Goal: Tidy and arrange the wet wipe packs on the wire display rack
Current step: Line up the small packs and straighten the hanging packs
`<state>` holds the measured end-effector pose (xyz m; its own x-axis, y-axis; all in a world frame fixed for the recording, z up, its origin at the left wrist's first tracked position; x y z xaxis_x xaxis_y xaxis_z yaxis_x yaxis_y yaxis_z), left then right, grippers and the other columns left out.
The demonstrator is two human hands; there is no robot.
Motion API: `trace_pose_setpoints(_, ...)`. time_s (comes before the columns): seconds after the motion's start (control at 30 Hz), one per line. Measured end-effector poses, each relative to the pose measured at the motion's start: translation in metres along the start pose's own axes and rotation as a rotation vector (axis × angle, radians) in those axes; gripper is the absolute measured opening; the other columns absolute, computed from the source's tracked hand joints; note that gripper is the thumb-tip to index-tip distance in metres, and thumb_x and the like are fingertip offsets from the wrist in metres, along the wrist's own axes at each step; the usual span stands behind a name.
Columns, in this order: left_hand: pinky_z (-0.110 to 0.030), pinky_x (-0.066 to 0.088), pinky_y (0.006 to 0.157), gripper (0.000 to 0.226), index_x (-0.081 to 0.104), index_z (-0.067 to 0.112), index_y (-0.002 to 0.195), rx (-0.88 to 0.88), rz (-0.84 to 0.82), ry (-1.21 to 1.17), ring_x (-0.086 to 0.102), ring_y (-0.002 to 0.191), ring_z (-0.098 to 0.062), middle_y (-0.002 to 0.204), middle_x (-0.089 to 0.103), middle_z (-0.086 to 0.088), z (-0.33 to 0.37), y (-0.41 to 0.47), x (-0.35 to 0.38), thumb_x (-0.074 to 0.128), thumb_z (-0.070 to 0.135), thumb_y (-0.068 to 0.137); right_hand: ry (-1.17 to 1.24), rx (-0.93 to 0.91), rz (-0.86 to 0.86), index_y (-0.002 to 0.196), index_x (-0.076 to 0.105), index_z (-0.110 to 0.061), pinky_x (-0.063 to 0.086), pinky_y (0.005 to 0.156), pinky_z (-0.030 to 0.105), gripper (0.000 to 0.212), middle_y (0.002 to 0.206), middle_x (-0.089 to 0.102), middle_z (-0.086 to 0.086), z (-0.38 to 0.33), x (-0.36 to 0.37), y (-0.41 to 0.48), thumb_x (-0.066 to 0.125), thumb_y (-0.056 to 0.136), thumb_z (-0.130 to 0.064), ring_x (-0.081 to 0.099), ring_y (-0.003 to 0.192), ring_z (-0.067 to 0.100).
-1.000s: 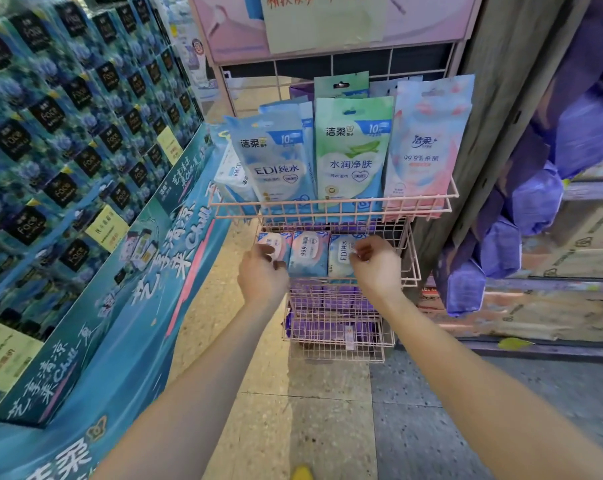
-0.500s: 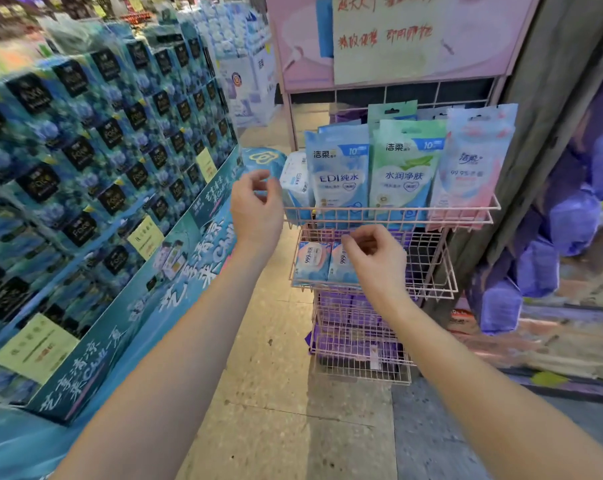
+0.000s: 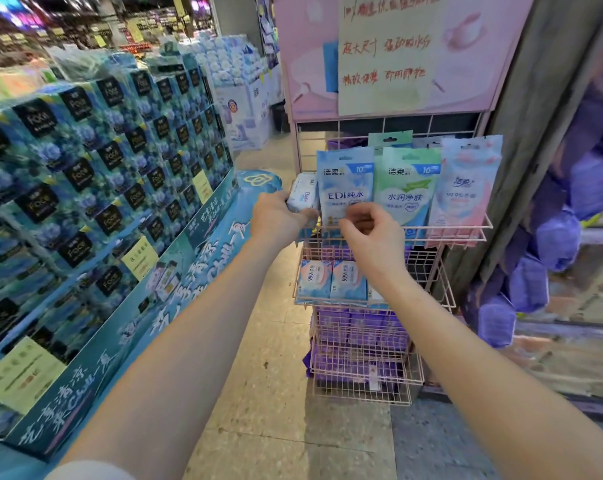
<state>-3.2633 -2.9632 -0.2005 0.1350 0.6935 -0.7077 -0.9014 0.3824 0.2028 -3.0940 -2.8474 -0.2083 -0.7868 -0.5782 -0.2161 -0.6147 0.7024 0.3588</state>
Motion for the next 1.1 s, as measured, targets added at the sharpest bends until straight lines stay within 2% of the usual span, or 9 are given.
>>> trace_pose_setpoints(0.17, -0.029, 0.045, 0.063, 0.027, 0.073, 0.033, 0.104, 0.118, 0.211, -0.262, 0.065, 0.082, -0.020, 0.094, 0.071, -0.002, 0.001, -0.020, -0.016, 0.079, 0.048, 0.082, 0.046, 0.016, -0.063, 0.128, 0.068, -0.018, 0.055, 0.089, 0.018, 0.036, 0.108, 0.072, -0.013, -0.002, 0.001, -0.001, 0.067, 0.093, -0.016, 0.067, 0.098, -0.002)
trace_pose_setpoints(0.33, -0.018, 0.045, 0.091, 0.055, 0.066, 0.019, 0.134, 0.308, 0.487, -0.337, 0.056, 0.107, -0.008, 0.117, 0.062, 0.000, 0.015, -0.064, -0.038, 0.081, 0.039, 0.085, 0.153, 0.015, -0.057, 0.123, 0.071, -0.016, 0.053, 0.083, 0.011, 0.030, 0.108, 0.074, -0.011, -0.006, 0.002, -0.003, 0.068, 0.094, -0.020, 0.067, 0.093, -0.009)
trace_pose_setpoints(0.43, -0.025, 0.045, 0.102, 0.060, 0.063, 0.008, 0.135, 0.438, 0.579, -0.310, 0.057, 0.119, -0.020, 0.127, 0.061, -0.009, 0.024, -0.095, -0.038, 0.084, 0.031, 0.084, 0.242, 0.030, -0.069, 0.122, 0.071, -0.014, 0.055, 0.085, 0.017, 0.029, 0.108, 0.074, -0.009, -0.008, 0.002, -0.003, 0.066, 0.095, -0.025, 0.068, 0.097, -0.004)
trace_pose_setpoints(0.53, -0.026, 0.045, 0.104, 0.063, 0.064, 0.007, 0.134, 0.528, 0.575, -0.229, 0.056, 0.119, -0.024, 0.127, 0.058, -0.012, 0.027, -0.122, -0.022, 0.087, 0.027, 0.080, 0.367, 0.054, -0.106, 0.120, 0.070, -0.012, 0.057, 0.096, 0.037, 0.041, 0.114, 0.075, 0.002, -0.008, 0.001, -0.002, 0.062, 0.091, -0.039, 0.070, 0.109, 0.018)
trace_pose_setpoints(0.63, -0.046, 0.049, 0.097, 0.064, 0.067, 0.008, 0.131, 0.585, 0.579, -0.134, 0.057, 0.112, -0.028, 0.123, 0.058, -0.014, 0.025, -0.141, 0.003, 0.088, 0.023, 0.072, 0.525, 0.096, -0.160, 0.117, 0.070, -0.009, 0.053, 0.101, 0.048, 0.048, 0.119, 0.072, 0.017, -0.007, -0.006, -0.001, 0.059, 0.087, -0.045, 0.066, 0.115, 0.037)
trace_pose_setpoints(0.73, -0.044, 0.046, 0.098, 0.069, 0.066, 0.014, 0.131, 0.596, 0.553, -0.069, 0.056, 0.108, -0.033, 0.122, 0.058, -0.015, 0.023, -0.150, 0.026, 0.090, 0.021, 0.067, 0.484, 0.106, -0.258, 0.122, 0.067, -0.012, 0.052, 0.104, 0.048, 0.049, 0.120, 0.072, 0.012, -0.002, -0.017, 0.000, 0.064, 0.088, -0.047, 0.066, 0.117, 0.029)
trace_pose_setpoints(0.83, -0.047, 0.047, 0.094, 0.059, 0.068, 0.015, 0.129, 0.615, 0.530, 0.003, 0.053, 0.107, -0.035, 0.124, 0.058, -0.017, 0.028, -0.150, 0.040, 0.082, 0.025, 0.072, 0.420, 0.113, -0.369, 0.125, 0.066, -0.022, 0.059, 0.093, 0.035, 0.029, 0.111, 0.076, 0.003, 0.004, -0.027, -0.003, 0.068, 0.096, -0.024, 0.071, 0.109, 0.018)
trace_pose_setpoints(0.97, -0.045, 0.049, 0.091, 0.055, 0.073, 0.013, 0.124, 0.649, 0.469, 0.094, 0.050, 0.108, -0.033, 0.124, 0.059, -0.018, 0.035, -0.147, 0.055, 0.084, 0.027, 0.072, 0.524, 0.196, -0.397, 0.127, 0.067, -0.021, 0.059, 0.091, 0.052, 0.037, 0.117, 0.073, 0.016, 0.019, -0.037, -0.008, 0.072, 0.092, -0.013, 0.070, 0.111, 0.037)
trace_pose_setpoints(1.1, -0.035, 0.044, 0.104, 0.059, 0.069, 0.009, 0.130, 0.712, 0.352, -0.069, 0.054, 0.115, -0.028, 0.127, 0.059, -0.013, 0.036, -0.157, 0.056, 0.079, 0.042, 0.082, 0.600, 0.274, -0.316, 0.124, 0.070, -0.022, 0.055, 0.094, 0.056, 0.043, 0.114, 0.072, 0.018, 0.035, -0.049, -0.009, 0.073, 0.087, -0.003, 0.071, 0.105, 0.035)
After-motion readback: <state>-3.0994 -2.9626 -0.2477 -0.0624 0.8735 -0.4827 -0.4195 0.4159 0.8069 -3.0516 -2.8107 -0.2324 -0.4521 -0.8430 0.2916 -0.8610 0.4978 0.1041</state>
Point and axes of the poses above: each hand's wrist, its own y-axis towards the middle knuckle, its own x-axis out of the palm, z = x × y, the point moved 4 cm from there along y, towards the middle knuckle
